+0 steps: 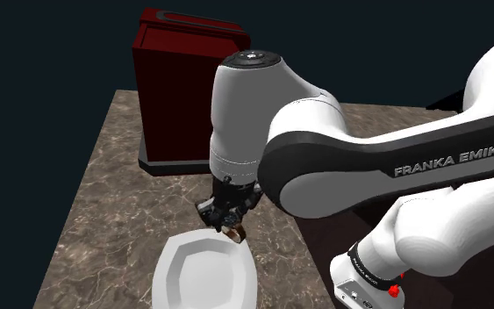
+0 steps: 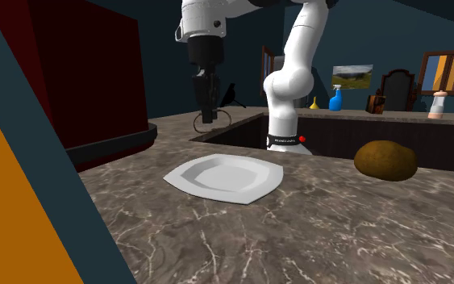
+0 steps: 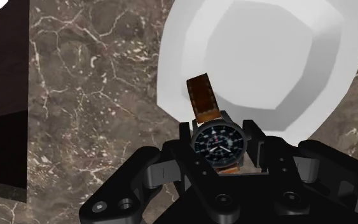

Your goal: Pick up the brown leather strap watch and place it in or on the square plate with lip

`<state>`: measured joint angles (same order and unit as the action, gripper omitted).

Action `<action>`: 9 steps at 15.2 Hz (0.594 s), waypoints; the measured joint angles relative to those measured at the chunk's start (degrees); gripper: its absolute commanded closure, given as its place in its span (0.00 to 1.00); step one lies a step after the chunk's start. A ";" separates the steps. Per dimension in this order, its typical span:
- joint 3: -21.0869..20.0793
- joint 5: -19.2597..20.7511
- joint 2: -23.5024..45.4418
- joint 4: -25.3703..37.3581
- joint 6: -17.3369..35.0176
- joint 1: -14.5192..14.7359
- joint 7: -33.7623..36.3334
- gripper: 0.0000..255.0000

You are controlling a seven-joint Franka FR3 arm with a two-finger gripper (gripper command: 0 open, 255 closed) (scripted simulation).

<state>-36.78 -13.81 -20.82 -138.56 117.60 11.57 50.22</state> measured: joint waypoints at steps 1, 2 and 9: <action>-1.49 0.08 1.07 0.99 0.22 0.33 1.94 1.00; -2.59 0.11 1.68 2.03 -0.09 0.64 3.55 1.00; -7.71 1.54 6.25 4.48 2.11 1.18 10.33 1.00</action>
<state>-44.49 -12.27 -14.57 -134.08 119.71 12.75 60.54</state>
